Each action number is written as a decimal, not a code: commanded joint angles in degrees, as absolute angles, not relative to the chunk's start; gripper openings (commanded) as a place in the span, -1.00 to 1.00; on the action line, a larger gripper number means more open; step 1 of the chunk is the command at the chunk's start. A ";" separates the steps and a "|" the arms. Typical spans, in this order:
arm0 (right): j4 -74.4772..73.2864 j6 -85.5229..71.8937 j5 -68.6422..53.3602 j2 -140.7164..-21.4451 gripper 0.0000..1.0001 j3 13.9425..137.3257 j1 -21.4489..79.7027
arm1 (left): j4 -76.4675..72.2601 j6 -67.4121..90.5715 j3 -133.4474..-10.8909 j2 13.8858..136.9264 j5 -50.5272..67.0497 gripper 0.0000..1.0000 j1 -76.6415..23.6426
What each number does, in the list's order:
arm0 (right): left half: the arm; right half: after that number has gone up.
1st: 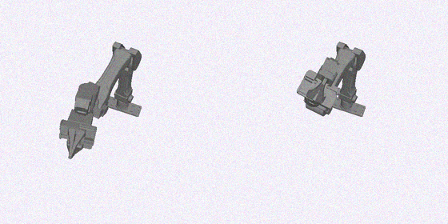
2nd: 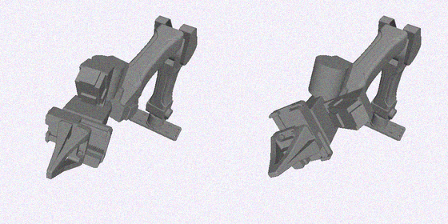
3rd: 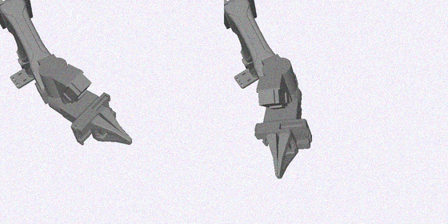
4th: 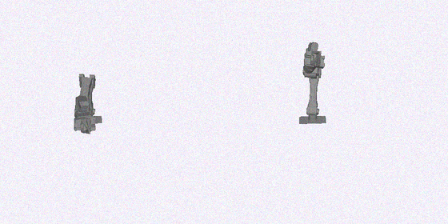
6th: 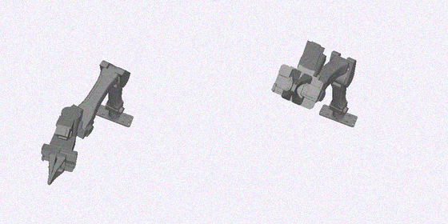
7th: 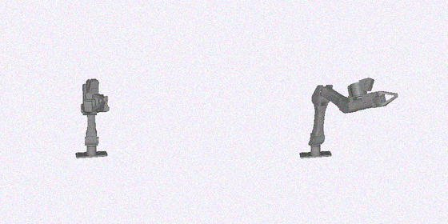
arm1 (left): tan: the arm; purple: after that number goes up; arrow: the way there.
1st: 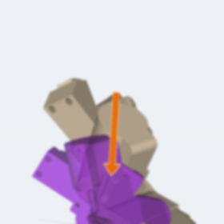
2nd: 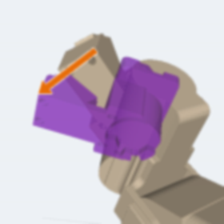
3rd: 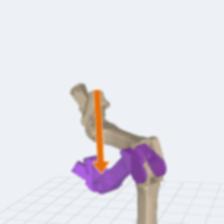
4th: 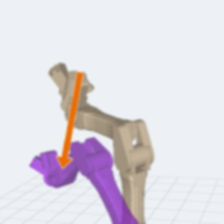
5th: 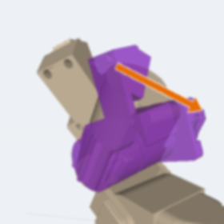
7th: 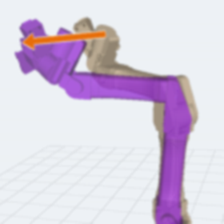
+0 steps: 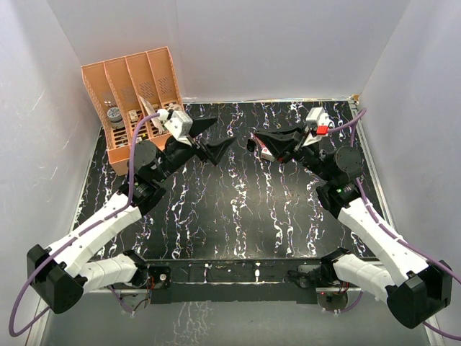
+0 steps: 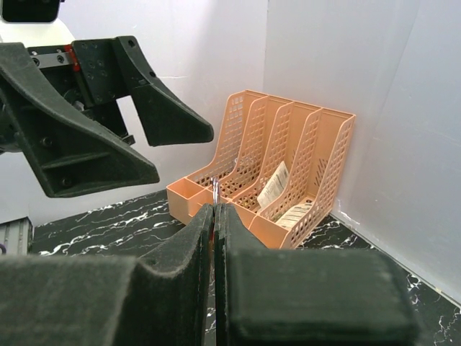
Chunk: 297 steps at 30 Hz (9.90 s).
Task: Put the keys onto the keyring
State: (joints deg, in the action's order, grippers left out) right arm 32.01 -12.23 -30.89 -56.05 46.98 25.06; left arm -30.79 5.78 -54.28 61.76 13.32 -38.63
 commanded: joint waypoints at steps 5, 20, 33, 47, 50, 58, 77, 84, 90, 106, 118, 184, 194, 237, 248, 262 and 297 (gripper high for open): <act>35.79 -13.01 -32.26 -54.96 -1.00 46.85 24.95 | -38.53 7.11 -56.10 64.37 21.68 0.47 -37.53; 36.78 -13.78 -33.05 -55.72 -1.00 46.50 24.91 | -44.03 8.86 -56.48 68.23 27.71 0.37 -37.40; 37.44 -14.38 -33.81 -55.94 -1.00 46.32 24.96 | -47.21 11.22 -58.40 72.02 30.05 0.12 -37.13; 37.87 -14.46 -33.93 -56.23 -1.00 46.05 24.92 | -48.92 13.24 -59.74 74.10 32.26 -0.34 -37.00; 37.97 -14.50 -34.04 -56.19 -1.00 46.05 24.96 | -49.11 13.57 -59.90 74.42 32.85 -0.38 -37.00; 38.23 -14.64 -34.12 -56.33 -1.00 45.97 24.93 | -49.82 14.76 -60.34 75.65 34.36 -0.60 -37.00; 38.50 -14.60 -33.05 -57.15 -1.00 46.12 24.95 | -48.59 15.63 -61.85 76.03 35.54 -1.00 -36.97; 37.83 -14.96 -30.16 -56.99 -0.47 46.32 24.95 | -44.29 15.48 -62.41 75.34 32.11 -1.00 -36.99; 35.51 -13.43 -25.81 -54.51 -0.19 46.23 24.95 | -38.85 13.81 -62.67 74.07 25.94 -1.00 -36.95; 21.69 -10.37 -19.86 -57.98 -0.28 50.61 24.96 | -13.17 15.69 -75.90 77.06 13.12 -1.00 -37.05; 26.44 -10.93 -22.64 -60.20 -0.28 48.43 24.92 | 0.87 18.89 -83.94 82.06 10.69 -1.00 -37.08; 32.57 -14.30 -24.72 -68.97 -0.64 50.56 25.05 | 6.94 19.86 -85.67 86.13 13.36 -1.00 -38.23; 32.58 -14.13 -24.66 -69.33 -0.80 50.71 25.05 | 7.29 19.78 -85.96 86.35 13.80 -1.00 -38.41; 23.44 3.80 -18.27 -67.68 -1.00 47.93 25.03 | 32.46 18.07 -105.28 98.59 23.13 -1.00 -38.41; 22.84 6.86 -18.99 -66.81 -1.00 46.87 24.99 | 39.81 16.98 -111.57 103.15 24.04 -1.00 -38.41; 20.94 6.55 -16.68 -64.90 -0.44 47.17 25.03 | 42.62 15.29 -113.86 104.06 23.64 -1.00 -38.41; 13.11 5.54 -25.49 -65.24 -0.34 51.92 24.96 | 46.88 4.23 -115.40 102.50 28.12 -1.00 -38.41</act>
State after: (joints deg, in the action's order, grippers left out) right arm 12.16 5.52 -23.75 -64.62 48.66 25.06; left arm 45.91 4.67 -112.92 104.51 26.41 -38.11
